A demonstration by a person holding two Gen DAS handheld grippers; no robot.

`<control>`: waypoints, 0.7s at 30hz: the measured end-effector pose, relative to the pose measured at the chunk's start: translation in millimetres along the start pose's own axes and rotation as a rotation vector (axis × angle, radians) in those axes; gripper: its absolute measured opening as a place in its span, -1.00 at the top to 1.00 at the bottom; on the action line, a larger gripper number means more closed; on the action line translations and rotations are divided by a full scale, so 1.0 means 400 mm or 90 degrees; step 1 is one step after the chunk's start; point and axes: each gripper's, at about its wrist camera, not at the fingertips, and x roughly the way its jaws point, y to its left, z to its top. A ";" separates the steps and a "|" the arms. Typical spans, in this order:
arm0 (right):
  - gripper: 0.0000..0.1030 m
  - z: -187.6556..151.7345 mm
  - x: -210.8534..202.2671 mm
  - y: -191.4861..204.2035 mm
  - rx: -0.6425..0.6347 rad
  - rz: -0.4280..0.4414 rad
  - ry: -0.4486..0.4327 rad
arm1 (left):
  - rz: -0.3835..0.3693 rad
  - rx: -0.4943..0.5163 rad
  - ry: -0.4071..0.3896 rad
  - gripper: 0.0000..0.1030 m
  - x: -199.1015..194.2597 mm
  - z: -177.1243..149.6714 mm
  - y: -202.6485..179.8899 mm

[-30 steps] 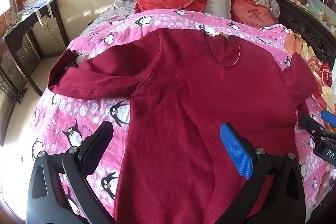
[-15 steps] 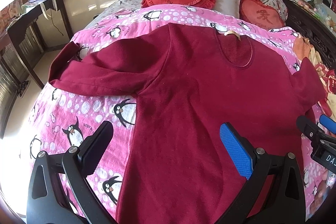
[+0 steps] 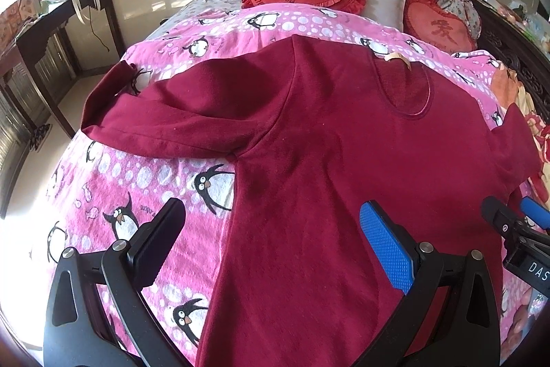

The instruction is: Fold small clothes

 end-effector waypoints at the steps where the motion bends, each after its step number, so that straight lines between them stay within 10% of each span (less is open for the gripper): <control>1: -0.99 0.000 0.002 0.002 -0.001 0.000 0.002 | 0.001 0.000 0.001 -0.98 0.002 0.000 0.001; 21: -0.99 0.009 0.036 0.038 -0.007 0.008 0.015 | 0.007 -0.011 0.009 -0.98 0.028 0.009 0.021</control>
